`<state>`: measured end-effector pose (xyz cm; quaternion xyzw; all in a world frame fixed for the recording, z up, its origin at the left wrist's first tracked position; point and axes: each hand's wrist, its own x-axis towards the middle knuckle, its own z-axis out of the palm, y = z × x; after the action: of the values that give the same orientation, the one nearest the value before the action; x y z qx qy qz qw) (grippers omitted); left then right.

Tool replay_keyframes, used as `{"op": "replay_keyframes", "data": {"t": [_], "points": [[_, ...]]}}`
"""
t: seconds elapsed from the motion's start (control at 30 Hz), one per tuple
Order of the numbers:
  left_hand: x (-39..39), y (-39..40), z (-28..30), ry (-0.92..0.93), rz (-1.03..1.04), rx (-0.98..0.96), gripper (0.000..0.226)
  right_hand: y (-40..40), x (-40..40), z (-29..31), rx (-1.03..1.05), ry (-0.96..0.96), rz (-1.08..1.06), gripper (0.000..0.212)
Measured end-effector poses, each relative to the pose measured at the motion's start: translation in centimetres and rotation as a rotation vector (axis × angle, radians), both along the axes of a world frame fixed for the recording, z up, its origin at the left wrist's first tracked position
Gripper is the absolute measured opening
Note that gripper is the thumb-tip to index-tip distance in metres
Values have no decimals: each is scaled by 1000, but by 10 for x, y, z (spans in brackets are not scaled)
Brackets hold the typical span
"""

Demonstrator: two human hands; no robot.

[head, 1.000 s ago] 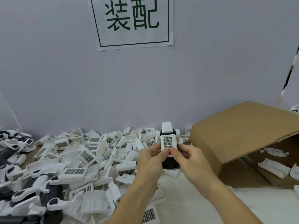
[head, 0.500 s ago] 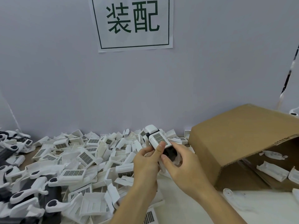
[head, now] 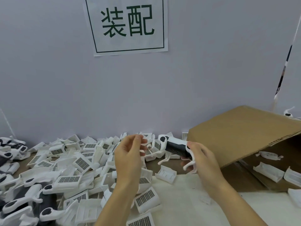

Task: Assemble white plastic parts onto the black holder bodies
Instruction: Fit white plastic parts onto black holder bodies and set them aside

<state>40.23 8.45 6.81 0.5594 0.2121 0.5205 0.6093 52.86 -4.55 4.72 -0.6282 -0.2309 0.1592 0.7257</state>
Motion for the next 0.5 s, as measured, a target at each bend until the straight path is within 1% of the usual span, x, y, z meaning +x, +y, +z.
{"op": "replay_keyframes", "data": {"t": [0.07, 0.1, 0.17, 0.23, 0.33, 0.43, 0.5], "points": [[-6, 5, 1, 51, -11, 77, 32, -2, 4, 3, 39, 161, 114, 29], [-8, 7, 0, 78, -65, 89, 33, -3, 3, 4, 57, 236, 175, 33], [-11, 8, 0, 109, -242, 58, 33, -4, -2, 8, 87, 365, 309, 40], [-10, 6, -1, 104, -390, -9, 33, -6, -6, 9, 122, 468, 399, 42], [-8, 4, -4, 118, -365, -4, 31, -8, -10, 11, 129, 531, 477, 42], [-6, 4, -5, 82, -347, -15, 28, -8, -10, 11, 127, 557, 552, 38], [-5, 6, -6, 71, -323, -25, 31, -9, -10, 10, 73, 524, 571, 46]]}}
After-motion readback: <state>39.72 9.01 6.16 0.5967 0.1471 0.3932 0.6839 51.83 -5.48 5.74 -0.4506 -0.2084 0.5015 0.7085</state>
